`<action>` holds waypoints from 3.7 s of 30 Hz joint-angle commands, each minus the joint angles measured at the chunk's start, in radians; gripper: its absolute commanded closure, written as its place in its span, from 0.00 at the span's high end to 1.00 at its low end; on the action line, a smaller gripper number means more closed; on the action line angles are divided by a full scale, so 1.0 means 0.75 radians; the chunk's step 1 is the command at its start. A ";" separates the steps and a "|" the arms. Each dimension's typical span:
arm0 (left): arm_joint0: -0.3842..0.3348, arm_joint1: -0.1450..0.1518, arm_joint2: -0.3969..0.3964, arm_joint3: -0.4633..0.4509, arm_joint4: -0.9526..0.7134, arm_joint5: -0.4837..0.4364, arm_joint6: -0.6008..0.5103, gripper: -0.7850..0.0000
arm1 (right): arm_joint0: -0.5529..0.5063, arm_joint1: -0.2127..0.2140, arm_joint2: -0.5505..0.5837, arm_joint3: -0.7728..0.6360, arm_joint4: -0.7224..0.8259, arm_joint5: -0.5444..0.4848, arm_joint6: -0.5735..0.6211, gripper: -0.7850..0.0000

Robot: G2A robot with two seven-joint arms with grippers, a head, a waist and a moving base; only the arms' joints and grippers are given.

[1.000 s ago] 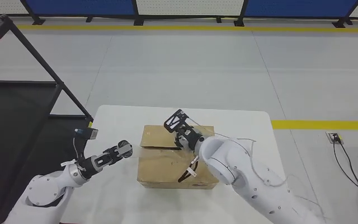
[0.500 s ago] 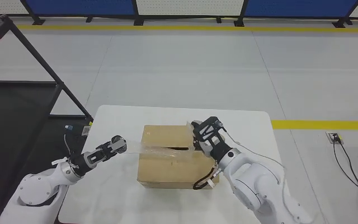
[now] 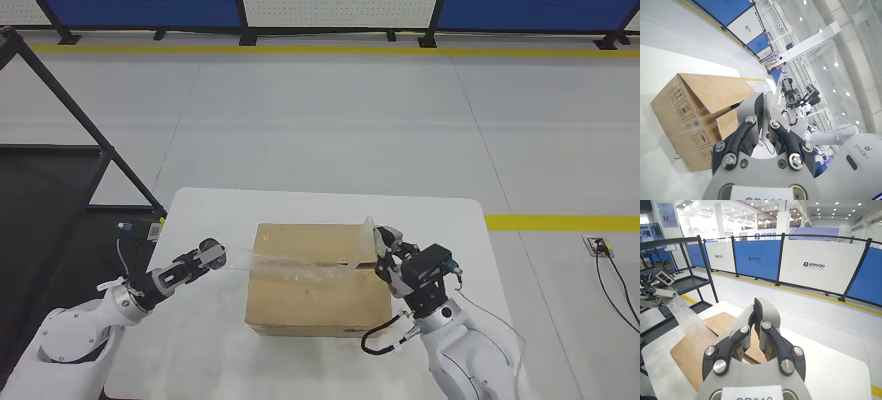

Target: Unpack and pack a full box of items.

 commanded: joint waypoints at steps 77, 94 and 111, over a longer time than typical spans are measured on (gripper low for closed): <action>-0.039 -0.090 0.161 0.221 0.109 0.070 0.196 0.00 | -0.079 -0.101 0.020 0.248 -0.246 0.140 -0.129 0.00; -0.064 -0.105 0.170 0.268 0.095 0.080 0.170 0.25 | -0.023 -0.123 0.022 0.286 -0.262 0.115 0.038 0.00; -0.065 -0.114 0.156 0.283 0.098 0.073 0.164 0.40 | -0.039 -0.141 0.044 0.305 -0.261 0.112 0.013 0.00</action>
